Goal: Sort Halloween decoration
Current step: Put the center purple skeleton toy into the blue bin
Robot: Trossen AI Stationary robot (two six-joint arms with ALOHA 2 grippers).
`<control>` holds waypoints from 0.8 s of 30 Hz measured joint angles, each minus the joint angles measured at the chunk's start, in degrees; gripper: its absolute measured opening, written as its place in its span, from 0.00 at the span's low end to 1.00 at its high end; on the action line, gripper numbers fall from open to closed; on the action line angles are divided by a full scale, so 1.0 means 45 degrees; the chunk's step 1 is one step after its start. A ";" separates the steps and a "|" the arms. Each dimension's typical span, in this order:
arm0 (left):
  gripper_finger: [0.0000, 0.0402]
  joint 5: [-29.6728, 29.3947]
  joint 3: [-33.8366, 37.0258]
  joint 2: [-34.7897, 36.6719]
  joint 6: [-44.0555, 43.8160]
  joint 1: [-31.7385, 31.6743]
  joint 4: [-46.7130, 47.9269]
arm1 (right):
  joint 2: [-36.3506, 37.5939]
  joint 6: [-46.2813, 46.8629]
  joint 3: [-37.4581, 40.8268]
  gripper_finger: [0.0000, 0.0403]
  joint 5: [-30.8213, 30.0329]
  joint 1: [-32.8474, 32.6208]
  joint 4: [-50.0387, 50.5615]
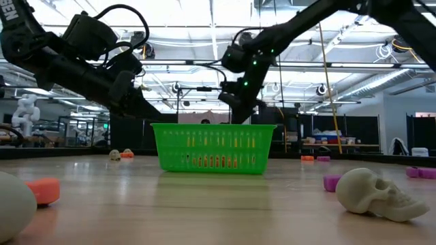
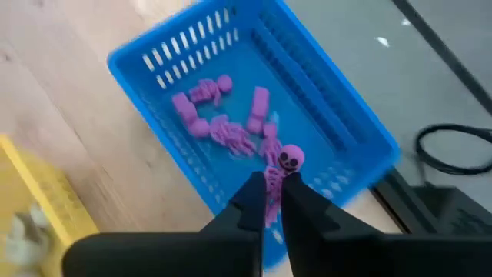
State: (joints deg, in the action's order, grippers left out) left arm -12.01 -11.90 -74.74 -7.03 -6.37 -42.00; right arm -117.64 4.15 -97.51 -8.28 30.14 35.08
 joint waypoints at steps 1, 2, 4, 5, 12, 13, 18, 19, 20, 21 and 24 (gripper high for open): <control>0.02 0.0000 0.0000 0.0000 0.0000 0.0000 -0.0001 | -0.0151 -0.0112 -0.0089 0.04 0.0206 0.0081 -0.0137; 0.02 0.0000 0.0000 0.0000 -0.0004 0.0000 0.0001 | -0.0295 -0.0168 -0.0103 0.04 0.0246 0.0153 -0.0284; 0.02 0.0000 0.0000 -0.0004 -0.0005 0.0000 0.0022 | -0.0566 -0.0230 -0.0104 0.04 0.0323 0.0313 -0.0543; 0.02 0.0000 0.0000 -0.0005 -0.0005 0.0000 0.0021 | -0.0701 -0.0264 -0.0104 0.04 0.0529 0.0414 -0.0615; 0.02 -0.0015 0.0000 -0.0005 0.0023 0.0000 0.0005 | -0.1261 -0.0506 -0.0099 0.04 0.1524 0.0829 -0.0973; 0.02 -0.0019 0.0000 -0.0005 0.0070 0.0000 0.0005 | -0.1276 -0.0509 -0.0099 0.04 0.1521 0.0824 -0.1018; 0.02 -0.0045 0.0000 -0.0005 0.0418 -0.0006 0.0005 | -0.1278 -0.1106 -0.0099 0.09 0.1513 0.0786 -0.1155; 0.02 -0.0056 0.0000 -0.0005 0.0423 -0.0010 0.0005 | -0.1278 -0.1231 -0.0099 0.11 0.1508 0.0769 -0.1154; 0.02 -0.0063 0.0000 -0.0005 0.0423 -0.0010 0.0005 | -0.1278 -0.1316 -0.0099 0.14 0.1495 0.0753 -0.1145; 0.02 -0.0063 0.0000 -0.0005 0.0429 -0.0010 0.0005 | -0.1278 -0.1341 -0.0099 0.17 0.1479 0.0731 -0.1145; 0.02 -0.0068 0.0000 -0.0005 0.0437 -0.0005 0.0005 | -0.1269 -0.1328 -0.0099 0.26 0.1455 0.0718 -0.1182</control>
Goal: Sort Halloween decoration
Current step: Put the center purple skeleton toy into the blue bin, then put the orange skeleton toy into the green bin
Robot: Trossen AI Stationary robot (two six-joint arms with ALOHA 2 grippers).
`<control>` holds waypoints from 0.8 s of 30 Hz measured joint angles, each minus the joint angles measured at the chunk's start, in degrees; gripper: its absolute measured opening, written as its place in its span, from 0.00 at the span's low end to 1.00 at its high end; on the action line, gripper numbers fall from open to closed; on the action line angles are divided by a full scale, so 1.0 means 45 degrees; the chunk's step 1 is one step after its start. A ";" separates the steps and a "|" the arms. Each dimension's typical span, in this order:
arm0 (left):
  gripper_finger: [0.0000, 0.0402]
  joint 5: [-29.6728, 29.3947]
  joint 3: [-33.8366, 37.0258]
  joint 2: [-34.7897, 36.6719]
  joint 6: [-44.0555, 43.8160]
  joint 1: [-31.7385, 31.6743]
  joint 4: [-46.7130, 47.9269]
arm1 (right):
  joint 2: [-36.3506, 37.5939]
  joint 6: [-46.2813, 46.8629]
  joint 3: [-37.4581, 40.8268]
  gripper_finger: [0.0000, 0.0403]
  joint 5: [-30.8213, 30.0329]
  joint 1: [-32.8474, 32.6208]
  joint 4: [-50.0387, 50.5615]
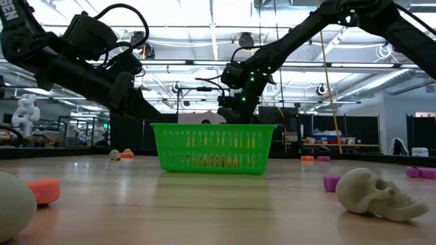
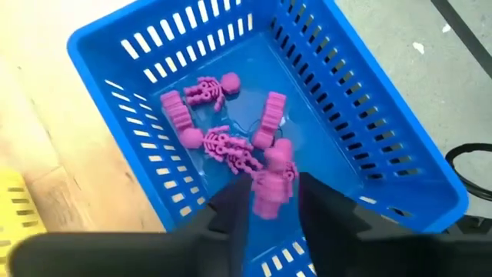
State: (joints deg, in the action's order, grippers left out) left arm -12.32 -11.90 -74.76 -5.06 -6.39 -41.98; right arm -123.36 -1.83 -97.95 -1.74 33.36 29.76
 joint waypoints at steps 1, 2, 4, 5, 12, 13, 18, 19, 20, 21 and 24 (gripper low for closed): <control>0.02 -0.0002 -0.0005 0.0000 -0.0002 0.0000 0.0001 | 0.0054 0.0001 0.0001 0.28 0.0000 0.0000 0.0032; 0.02 -0.0010 -0.0002 0.0000 0.0000 0.0000 0.0005 | 0.0154 0.0001 0.0015 0.31 -0.0010 0.0000 0.0113; 0.02 -0.0015 -0.0005 0.0000 0.0000 0.0000 0.0028 | 0.0413 0.0073 0.0019 0.33 -0.0010 0.0000 0.0102; 0.02 -0.0020 -0.0005 0.0000 0.0008 0.0000 0.0072 | 0.0611 0.0120 0.0015 0.34 -0.0016 0.0000 0.0123; 0.02 -0.0044 -0.0008 0.0000 0.0296 0.0005 0.0368 | 0.1819 -0.0145 0.0015 0.18 -0.0928 -0.0332 0.0159; 0.02 -0.0044 -0.0009 -0.0005 0.0296 0.0005 0.0421 | 0.1907 -0.0188 0.0015 0.13 -0.0928 -0.0429 0.0048; 0.02 -0.0044 -0.0005 -0.0005 0.0295 0.0005 0.0488 | 0.2164 -0.0434 0.0726 0.02 -0.0921 -0.0970 -0.1269; 0.02 -0.0044 -0.0006 -0.0005 0.0293 0.0005 0.0491 | 0.2208 -0.0431 0.1009 0.02 -0.0923 -0.1081 -0.1658; 0.02 -0.0044 -0.0006 -0.0005 0.0291 0.0005 0.0498 | 0.2226 -0.0435 0.1271 0.02 -0.0923 -0.1192 -0.2034; 0.02 -0.0044 -0.0005 -0.0005 0.0291 0.0005 0.0512 | 0.2291 -0.0430 0.1527 0.02 -0.0923 -0.1289 -0.2327; 0.02 -0.0044 -0.0007 -0.0005 0.0291 0.0005 0.0539 | 0.2698 -0.0438 0.2603 0.00 -0.0928 -0.1640 -0.3312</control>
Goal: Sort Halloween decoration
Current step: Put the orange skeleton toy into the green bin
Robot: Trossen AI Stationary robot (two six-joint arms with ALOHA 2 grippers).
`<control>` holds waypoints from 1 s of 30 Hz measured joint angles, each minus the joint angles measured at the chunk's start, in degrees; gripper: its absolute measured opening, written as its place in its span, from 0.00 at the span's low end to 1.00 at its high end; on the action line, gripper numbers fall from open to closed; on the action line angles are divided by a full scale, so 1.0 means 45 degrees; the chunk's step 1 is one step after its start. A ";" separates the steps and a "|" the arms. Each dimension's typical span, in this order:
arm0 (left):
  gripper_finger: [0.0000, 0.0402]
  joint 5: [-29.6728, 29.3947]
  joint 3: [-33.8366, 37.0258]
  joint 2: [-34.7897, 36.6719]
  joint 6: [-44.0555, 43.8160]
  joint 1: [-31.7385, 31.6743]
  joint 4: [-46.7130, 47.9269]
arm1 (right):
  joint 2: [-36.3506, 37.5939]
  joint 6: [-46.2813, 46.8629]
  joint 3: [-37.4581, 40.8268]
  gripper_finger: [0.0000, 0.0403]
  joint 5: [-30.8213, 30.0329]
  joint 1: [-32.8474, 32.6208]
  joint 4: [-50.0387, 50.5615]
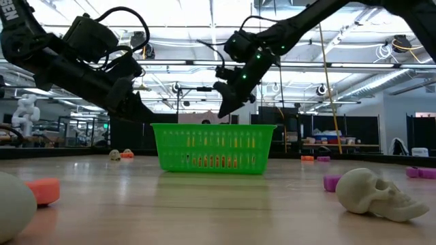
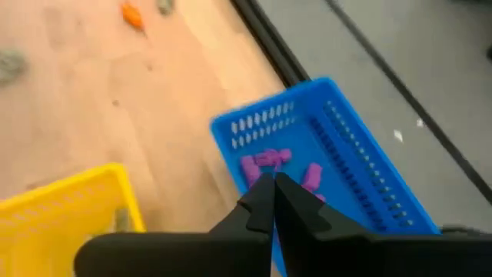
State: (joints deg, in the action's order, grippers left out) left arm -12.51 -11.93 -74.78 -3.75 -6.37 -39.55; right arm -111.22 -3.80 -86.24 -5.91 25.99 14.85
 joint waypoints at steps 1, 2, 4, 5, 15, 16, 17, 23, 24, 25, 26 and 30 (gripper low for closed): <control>0.02 0.0000 0.0002 0.0000 0.0005 0.0000 0.0000 | 0.0229 0.0012 0.0408 0.00 -0.0008 -0.0117 -0.0490; 0.02 0.0005 0.0002 0.0000 0.0000 0.0000 0.0000 | 0.0527 0.0013 0.0855 0.00 -0.0006 -0.0233 -0.0863; 0.02 0.0001 0.0002 0.0000 0.0000 0.0000 0.0000 | 0.1201 0.0017 0.1796 0.00 -0.0005 -0.0461 -0.1738; 0.02 0.0005 0.0002 0.0000 0.0000 0.0001 -0.0005 | 0.1575 0.0019 0.2329 0.00 0.0000 -0.0566 -0.2316; 0.02 -0.0008 0.0002 0.0000 -0.0005 0.0000 -0.0034 | 0.5417 0.0350 0.8008 0.00 -0.0026 -0.1552 -0.6300; 0.02 -0.0010 0.0002 0.0000 -0.0004 0.0000 -0.0036 | 0.5755 0.0352 0.8496 0.00 -0.0037 -0.1657 -0.6616; 0.02 -0.0010 0.0002 0.0000 -0.0006 0.0000 -0.0040 | 0.6106 0.0347 0.8997 0.00 -0.0046 -0.1769 -0.6974; 0.02 -0.0023 0.0002 0.0000 -0.0073 0.0000 -0.0053 | 0.7901 0.0319 1.1198 0.00 -0.0366 -0.2290 -0.8323; 0.02 -0.0024 0.0002 0.0000 -0.0070 0.0001 -0.0053 | 0.8144 0.0313 1.1426 0.00 -0.0642 -0.2376 -0.8452; 0.02 -0.0029 0.0002 0.0000 -0.0068 0.0000 -0.0051 | 0.8385 0.0308 1.1640 0.00 -0.0964 -0.2463 -0.8515; 0.02 -0.0031 0.0002 0.0000 -0.0069 0.0000 -0.0053 | 0.8625 0.0308 1.1838 0.00 -0.1278 -0.2544 -0.8531; 0.02 -0.0044 0.0002 0.0000 -0.0068 0.0000 -0.0053 | 0.9230 0.0189 1.2279 0.00 -0.2053 -0.2811 -0.8560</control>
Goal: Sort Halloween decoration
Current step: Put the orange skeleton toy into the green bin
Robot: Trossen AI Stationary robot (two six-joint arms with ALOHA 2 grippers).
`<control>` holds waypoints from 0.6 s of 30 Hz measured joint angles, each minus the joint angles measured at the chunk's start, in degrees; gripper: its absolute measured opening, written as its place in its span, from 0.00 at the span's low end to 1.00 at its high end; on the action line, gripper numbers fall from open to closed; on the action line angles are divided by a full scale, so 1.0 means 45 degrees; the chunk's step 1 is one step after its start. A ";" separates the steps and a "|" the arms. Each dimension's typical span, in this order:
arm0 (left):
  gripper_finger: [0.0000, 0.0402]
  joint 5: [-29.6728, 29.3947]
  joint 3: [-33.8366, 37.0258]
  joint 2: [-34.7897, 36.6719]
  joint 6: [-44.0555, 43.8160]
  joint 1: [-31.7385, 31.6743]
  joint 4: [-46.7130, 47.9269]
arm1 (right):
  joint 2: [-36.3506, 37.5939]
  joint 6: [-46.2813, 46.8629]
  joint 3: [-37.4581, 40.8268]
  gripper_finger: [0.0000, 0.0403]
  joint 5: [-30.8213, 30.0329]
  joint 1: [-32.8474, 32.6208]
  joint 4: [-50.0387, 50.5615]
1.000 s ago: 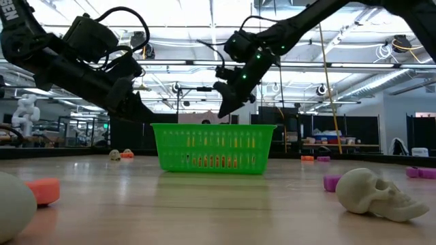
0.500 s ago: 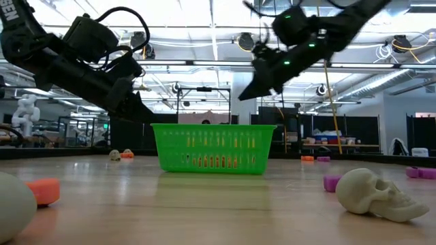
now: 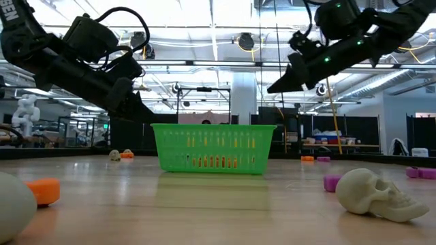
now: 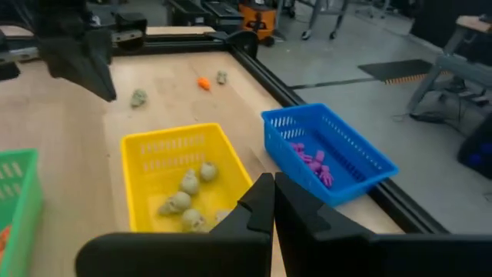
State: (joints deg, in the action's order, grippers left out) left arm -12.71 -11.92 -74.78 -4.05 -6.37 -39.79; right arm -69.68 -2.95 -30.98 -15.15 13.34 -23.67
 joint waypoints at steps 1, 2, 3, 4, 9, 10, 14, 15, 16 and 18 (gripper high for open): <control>0.02 0.0000 0.0000 0.0000 0.0000 0.0000 0.0005 | 0.0096 -0.0083 0.0042 0.00 0.0001 -0.0043 -0.0034; 0.02 0.0000 0.0000 0.0000 0.0000 0.0000 0.0005 | 0.0197 -0.0166 0.0096 0.00 0.0030 -0.0084 -0.0044; 0.02 0.0000 0.0000 0.0000 0.0000 0.0000 0.0005 | 0.0272 -0.0232 0.0154 0.00 0.0041 -0.0131 -0.0034; 0.02 0.0000 0.0000 0.0000 0.0000 0.0000 0.0005 | 0.0300 -0.0292 0.0182 0.00 0.0048 -0.0175 -0.0030; 0.02 0.0000 0.0000 0.0000 0.0000 0.0002 0.0007 | 0.0304 -0.0623 0.0288 0.00 0.0462 -0.0325 -0.0048; 0.02 0.0000 0.0000 0.0000 0.0000 0.0000 0.0005 | 0.0304 -0.0637 0.0322 0.00 0.0857 -0.0324 -0.0041; 0.02 0.0000 0.0000 0.0000 0.0000 0.0000 0.0010 | 0.0297 -0.0649 0.0350 0.00 0.2622 -0.0324 -0.0041; 0.02 0.0000 0.0000 0.0000 0.0000 0.0000 0.0012 | 0.0299 -0.0671 0.0350 0.00 0.3072 -0.0324 -0.0043; 0.02 0.0000 0.0000 0.0000 0.0001 0.0000 0.0015 | 0.0295 -0.0731 0.0350 0.00 0.3566 -0.0324 -0.0029; 0.02 0.0000 0.0000 0.0000 0.0000 0.0000 0.0015 | 0.0294 -0.0859 0.0350 0.00 0.4390 -0.0324 -0.0034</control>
State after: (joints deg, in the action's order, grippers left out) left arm -12.71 -11.92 -74.78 -4.05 -6.37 -39.72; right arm -68.36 -6.81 -29.41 4.61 11.88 -23.82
